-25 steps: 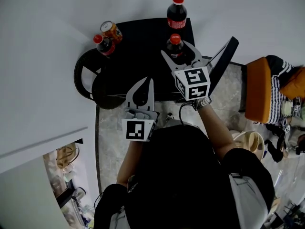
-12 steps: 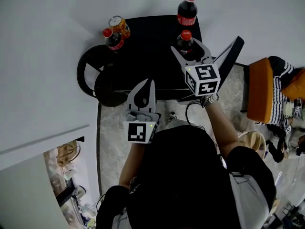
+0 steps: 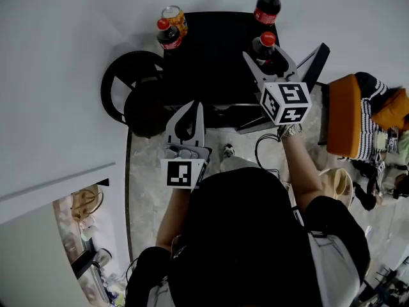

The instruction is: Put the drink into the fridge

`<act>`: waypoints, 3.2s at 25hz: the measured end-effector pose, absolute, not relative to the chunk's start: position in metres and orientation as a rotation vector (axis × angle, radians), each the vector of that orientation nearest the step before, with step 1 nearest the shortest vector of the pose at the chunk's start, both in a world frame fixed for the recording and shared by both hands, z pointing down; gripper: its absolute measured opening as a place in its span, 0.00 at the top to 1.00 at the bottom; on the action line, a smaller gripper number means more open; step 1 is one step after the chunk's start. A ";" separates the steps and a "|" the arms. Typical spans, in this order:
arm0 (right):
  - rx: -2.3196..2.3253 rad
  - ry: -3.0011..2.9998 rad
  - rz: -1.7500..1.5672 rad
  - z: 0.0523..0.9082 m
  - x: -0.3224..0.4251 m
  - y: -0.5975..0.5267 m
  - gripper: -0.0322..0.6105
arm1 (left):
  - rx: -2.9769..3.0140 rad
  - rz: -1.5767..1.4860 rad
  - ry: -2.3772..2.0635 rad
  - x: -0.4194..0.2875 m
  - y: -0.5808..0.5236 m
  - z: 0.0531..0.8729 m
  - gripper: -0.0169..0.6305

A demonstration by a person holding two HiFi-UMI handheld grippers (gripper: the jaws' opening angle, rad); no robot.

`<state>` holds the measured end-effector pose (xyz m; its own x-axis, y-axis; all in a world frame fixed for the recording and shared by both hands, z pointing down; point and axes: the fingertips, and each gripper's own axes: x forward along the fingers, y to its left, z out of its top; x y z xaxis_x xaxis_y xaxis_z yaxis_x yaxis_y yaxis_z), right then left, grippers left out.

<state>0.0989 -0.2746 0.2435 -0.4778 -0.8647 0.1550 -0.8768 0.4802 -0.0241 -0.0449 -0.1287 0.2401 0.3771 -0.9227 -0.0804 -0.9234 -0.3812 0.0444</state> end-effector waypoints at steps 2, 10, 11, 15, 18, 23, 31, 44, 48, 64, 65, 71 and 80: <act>1.535 -2.591 0.150 0.241 0.091 -0.263 0.47 | -2.605 0.160 1.744 -0.055 -0.123 0.240 0.96; 1.513 -2.567 0.109 0.236 0.053 -0.214 0.47 | -2.607 0.249 1.728 -0.097 -0.093 0.236 0.96; 1.515 -2.566 0.105 0.235 0.048 -0.208 0.47 | -2.608 0.256 1.725 -0.103 -0.089 0.236 0.96; 1.520 -2.562 0.109 0.233 0.029 -0.186 0.47 | -2.627 0.260 1.712 -0.125 -0.072 0.237 0.96; 1.532 -2.563 0.111 0.231 0.014 -0.169 0.47 | -2.643 0.259 1.697 -0.140 -0.062 0.239 0.96; 1.528 -2.593 0.113 0.231 -0.008 -0.136 0.47 | -2.666 0.258 1.656 -0.158 -0.043 0.239 0.96; 1.545 -2.586 0.124 0.240 -0.021 -0.080 0.47 | -2.712 0.240 1.582 -0.168 -0.017 0.242 0.96; 1.494 -2.554 0.215 0.284 -0.015 -0.035 0.47 | -2.783 0.193 1.510 -0.138 0.006 0.265 0.96; 1.456 -2.564 0.241 0.304 -0.016 -0.042 0.47 | -2.785 0.171 1.525 -0.135 -0.003 0.279 0.96; 1.332 -2.621 0.210 0.411 -0.015 -0.074 0.47 | -2.701 0.161 1.680 -0.105 -0.049 0.354 0.96; 1.336 -2.617 0.223 0.420 -0.013 -0.076 0.47 | -2.695 0.159 1.690 -0.104 -0.051 0.361 0.96; 1.351 -2.564 0.285 0.480 0.003 -0.083 0.47 | -2.704 0.121 1.751 -0.099 -0.059 0.407 0.96; 1.369 -2.562 0.268 0.531 0.016 -0.098 0.47 | -2.705 0.046 1.615 -0.075 -0.068 0.462 0.96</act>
